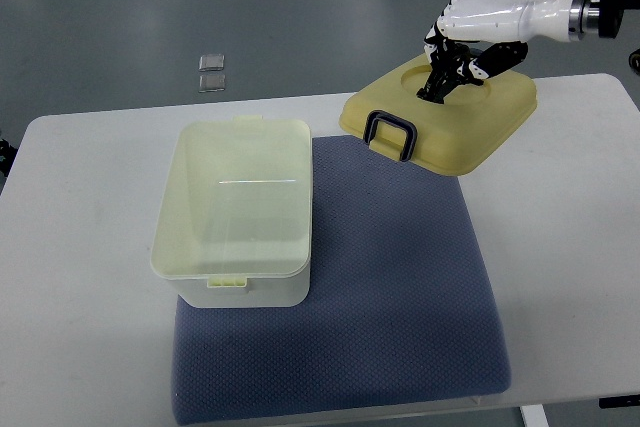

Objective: Open white storage box with right hand
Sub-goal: 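Lower the lid onto the mat beside the box and release it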

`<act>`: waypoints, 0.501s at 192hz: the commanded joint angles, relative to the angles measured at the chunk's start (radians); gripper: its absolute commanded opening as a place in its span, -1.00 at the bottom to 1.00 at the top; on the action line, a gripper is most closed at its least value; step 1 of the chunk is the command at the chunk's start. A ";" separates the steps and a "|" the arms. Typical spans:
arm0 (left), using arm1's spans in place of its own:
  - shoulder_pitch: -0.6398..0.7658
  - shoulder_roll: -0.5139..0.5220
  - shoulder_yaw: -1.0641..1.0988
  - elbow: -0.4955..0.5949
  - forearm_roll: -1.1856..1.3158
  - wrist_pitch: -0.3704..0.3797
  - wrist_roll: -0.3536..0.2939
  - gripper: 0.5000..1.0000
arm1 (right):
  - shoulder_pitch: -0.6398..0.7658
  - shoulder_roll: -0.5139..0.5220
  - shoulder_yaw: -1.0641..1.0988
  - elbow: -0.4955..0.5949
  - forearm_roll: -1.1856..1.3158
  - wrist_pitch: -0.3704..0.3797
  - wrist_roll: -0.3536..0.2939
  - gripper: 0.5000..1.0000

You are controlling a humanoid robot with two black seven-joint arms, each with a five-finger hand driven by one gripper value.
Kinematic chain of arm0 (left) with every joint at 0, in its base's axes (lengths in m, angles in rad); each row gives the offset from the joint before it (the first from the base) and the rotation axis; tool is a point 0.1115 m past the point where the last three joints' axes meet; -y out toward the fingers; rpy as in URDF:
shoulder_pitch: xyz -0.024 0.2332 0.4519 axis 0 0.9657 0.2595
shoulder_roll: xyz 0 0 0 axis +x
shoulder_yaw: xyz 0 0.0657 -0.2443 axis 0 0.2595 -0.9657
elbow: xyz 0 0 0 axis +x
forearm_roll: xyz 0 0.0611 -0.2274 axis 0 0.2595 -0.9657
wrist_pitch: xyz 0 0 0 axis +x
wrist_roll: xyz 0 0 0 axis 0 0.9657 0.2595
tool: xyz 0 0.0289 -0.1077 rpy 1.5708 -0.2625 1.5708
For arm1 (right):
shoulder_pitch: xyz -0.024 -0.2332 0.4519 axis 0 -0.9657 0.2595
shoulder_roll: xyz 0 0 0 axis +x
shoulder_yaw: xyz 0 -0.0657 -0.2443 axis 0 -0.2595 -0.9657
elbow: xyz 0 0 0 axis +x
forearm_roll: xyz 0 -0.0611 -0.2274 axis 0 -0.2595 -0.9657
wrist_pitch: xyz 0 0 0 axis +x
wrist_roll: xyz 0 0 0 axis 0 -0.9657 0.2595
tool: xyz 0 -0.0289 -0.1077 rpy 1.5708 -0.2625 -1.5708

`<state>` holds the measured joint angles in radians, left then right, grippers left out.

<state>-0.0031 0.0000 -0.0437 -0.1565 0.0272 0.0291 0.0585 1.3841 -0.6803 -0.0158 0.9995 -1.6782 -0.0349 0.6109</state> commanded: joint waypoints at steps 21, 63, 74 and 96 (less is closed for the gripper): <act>0.000 0.000 -0.001 0.000 0.000 0.000 0.000 1.00 | -0.066 0.041 0.000 -0.006 -0.005 -0.037 0.000 -1.00; 0.000 0.000 0.001 0.000 -0.001 0.000 0.000 1.00 | -0.152 0.088 0.000 -0.027 -0.035 -0.108 0.000 -1.00; 0.000 0.000 -0.001 0.000 0.000 0.000 0.000 1.00 | -0.168 0.093 -0.001 -0.038 -0.038 -0.117 0.000 -1.00; 0.000 0.000 0.001 0.000 -0.001 0.000 0.000 1.00 | -0.185 0.096 -0.001 -0.042 -0.040 -0.123 0.000 -1.00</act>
<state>-0.0030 0.0000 -0.0437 -0.1564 0.0272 0.0292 0.0585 1.2149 -0.5882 -0.0158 0.9621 -1.7164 -0.1509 0.6109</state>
